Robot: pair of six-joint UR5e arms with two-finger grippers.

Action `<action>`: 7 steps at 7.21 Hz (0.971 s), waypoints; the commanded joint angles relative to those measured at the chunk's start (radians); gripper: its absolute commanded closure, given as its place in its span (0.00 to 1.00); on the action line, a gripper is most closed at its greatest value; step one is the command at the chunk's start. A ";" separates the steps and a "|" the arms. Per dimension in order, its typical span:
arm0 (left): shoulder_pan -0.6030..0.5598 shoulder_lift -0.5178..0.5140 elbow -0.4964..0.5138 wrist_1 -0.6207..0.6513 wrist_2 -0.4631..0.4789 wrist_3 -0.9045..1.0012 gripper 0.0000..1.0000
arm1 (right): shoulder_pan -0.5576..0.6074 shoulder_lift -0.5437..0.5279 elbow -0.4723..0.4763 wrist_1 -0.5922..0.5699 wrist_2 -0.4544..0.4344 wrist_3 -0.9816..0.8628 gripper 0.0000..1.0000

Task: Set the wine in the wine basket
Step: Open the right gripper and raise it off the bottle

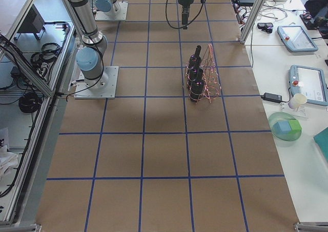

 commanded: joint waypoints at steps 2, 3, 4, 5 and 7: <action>0.003 0.000 -0.001 0.007 -0.003 0.000 0.00 | 0.046 -0.008 0.012 0.006 -0.006 -0.004 0.00; 0.003 -0.002 -0.001 0.004 -0.002 0.000 0.00 | 0.046 -0.008 0.018 0.007 -0.008 -0.016 0.00; 0.001 -0.006 -0.001 0.006 -0.006 -0.002 0.00 | 0.046 -0.008 0.021 0.007 -0.006 -0.017 0.00; 0.000 -0.003 -0.002 0.001 0.000 -0.002 0.00 | 0.046 -0.008 0.027 0.009 -0.006 -0.017 0.00; 0.000 0.004 -0.013 0.004 -0.002 -0.002 0.00 | 0.046 -0.007 0.035 0.009 -0.006 -0.017 0.00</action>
